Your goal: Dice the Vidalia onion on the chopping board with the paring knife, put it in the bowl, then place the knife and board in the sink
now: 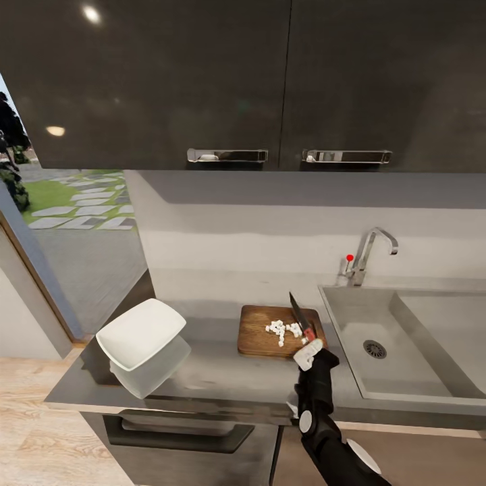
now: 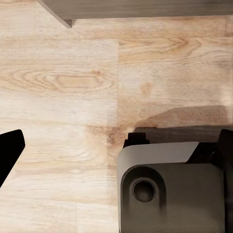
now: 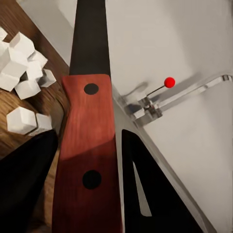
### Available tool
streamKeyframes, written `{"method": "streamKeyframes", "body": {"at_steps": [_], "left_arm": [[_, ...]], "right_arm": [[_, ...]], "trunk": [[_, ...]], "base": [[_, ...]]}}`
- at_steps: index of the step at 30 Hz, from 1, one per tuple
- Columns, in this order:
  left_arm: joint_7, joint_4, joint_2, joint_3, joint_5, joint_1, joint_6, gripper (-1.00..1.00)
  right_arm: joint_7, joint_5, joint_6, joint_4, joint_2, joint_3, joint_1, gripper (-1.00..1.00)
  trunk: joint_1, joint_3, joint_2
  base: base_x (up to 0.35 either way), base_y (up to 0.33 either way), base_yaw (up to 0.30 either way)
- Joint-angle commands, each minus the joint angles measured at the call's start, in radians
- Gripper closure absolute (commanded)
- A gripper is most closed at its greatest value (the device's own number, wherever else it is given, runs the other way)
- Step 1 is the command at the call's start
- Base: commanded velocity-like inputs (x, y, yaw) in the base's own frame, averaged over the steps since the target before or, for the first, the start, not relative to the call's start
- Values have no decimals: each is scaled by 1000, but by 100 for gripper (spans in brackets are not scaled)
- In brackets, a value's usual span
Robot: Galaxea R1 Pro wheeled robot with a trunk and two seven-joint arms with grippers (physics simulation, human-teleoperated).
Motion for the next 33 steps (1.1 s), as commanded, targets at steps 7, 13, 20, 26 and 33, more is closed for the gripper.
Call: {"method": "streamKeyframes", "body": {"at_steps": [7,13,20,26,33], "left_arm": [[-39,4,0,-8,8,-1,-7,-100],[-40,4,1,-8,8,-1,-7,-100],[-39,4,2,-8,8,-1,-7,-100],[-34,4,12,-8,8,-1,-3,-100],[-33,5,39,-8,4,0,-4,-100]], "right_arm": [[-3,5,-24,-39,0,-6,-1,100],[105,-151,-113,-240,-8,-281,-1,100],[547,-354,-115,-280,-39,-622,-1,100],[641,-372,-113,-278,-41,-707,-1,100],[645,-374,-111,-278,-41,-749,-1,100]], "trunk": [[0,-1,-1],[0,-1,-1],[0,-1,-1],[0,-1,-1],[0,-1,-1]], "base": [[0,0,0],[0,0,0],[0,0,0],[0,0,0],[0,0,0]]}}
